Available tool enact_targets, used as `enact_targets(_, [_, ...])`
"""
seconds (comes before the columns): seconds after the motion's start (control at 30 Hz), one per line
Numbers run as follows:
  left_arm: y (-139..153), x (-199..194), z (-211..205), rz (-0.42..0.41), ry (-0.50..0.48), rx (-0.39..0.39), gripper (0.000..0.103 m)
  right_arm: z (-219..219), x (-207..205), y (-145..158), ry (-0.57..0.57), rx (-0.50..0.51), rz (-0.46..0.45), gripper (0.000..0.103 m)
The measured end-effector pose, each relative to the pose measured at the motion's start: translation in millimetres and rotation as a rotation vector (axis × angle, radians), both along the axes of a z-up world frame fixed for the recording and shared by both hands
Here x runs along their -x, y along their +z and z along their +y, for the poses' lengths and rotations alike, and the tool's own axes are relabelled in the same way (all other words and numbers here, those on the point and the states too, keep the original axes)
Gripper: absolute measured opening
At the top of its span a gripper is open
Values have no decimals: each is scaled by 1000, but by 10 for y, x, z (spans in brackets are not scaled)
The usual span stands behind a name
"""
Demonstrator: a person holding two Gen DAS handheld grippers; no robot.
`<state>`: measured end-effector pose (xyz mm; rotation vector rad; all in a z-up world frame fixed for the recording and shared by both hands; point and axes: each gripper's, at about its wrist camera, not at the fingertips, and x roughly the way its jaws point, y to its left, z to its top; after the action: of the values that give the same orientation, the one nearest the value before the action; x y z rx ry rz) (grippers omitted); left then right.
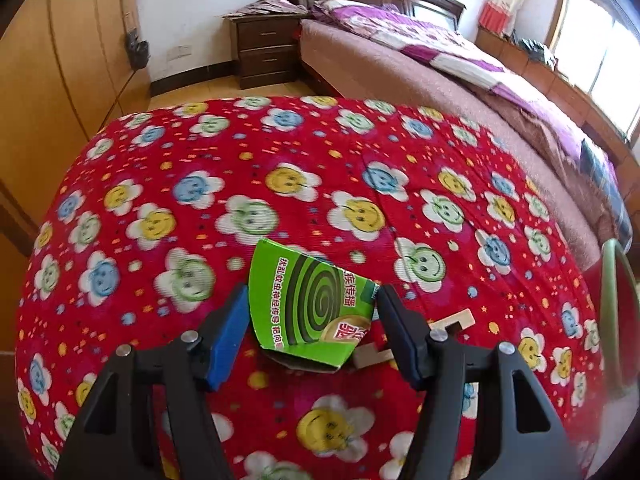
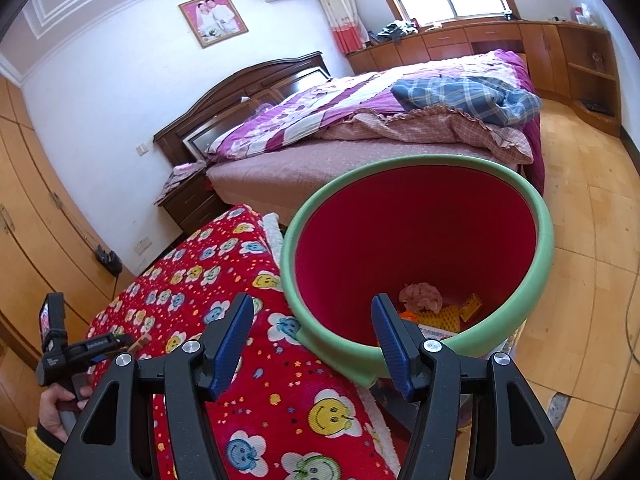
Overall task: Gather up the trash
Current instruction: 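Grasp the light wooden bar with the right gripper while the left holds the green box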
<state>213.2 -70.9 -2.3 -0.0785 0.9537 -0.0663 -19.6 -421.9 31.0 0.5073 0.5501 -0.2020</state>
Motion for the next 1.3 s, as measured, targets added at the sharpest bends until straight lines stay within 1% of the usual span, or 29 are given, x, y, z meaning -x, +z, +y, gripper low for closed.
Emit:
enact_targets(0.13, [140, 171, 230, -31, 40, 10, 65, 99, -27, 44, 25, 5, -5, 63])
enact_targets(0.23, [197, 315, 393, -49, 63, 22, 65, 197, -65, 81, 51, 9, -4, 63])
enact_targets(0.37, [254, 538, 654, -71, 102, 22, 65, 367, -108, 141, 104, -9, -16, 63])
enact_targets(0.47, [282, 667, 864, -78, 143, 26, 65, 541, -170, 199, 139, 13, -10, 63])
enact_targets(0.53, [293, 725, 986, -80, 172, 12, 65, 650, -213, 230, 164, 26, -7, 67])
enact_targets(0.57, [301, 758, 1028, -87, 188, 2, 65, 725, -239, 252, 184, 31, -8, 75])
enact_targets(0.6, [307, 796, 1074, -93, 198, -3, 65, 776, -251, 261, 197, 32, -8, 77])
enact_targets(0.77, [293, 964, 1302, -108, 233, 2, 65, 1142, -425, 293, 272, 66, 27, 77])
enact_targets(0.97, [271, 1049, 1527, -114, 251, -37, 65, 1554, -718, 245, 377, 75, 72, 78])
enact_targets(1.13, [220, 1095, 1698, -110, 284, -21, 65, 1850, -987, 160, 439, 91, 107, 78])
enact_targets(1.3, [130, 1097, 1769, -99, 305, -11, 65, 2198, -1271, -28, 493, 145, 169, 78])
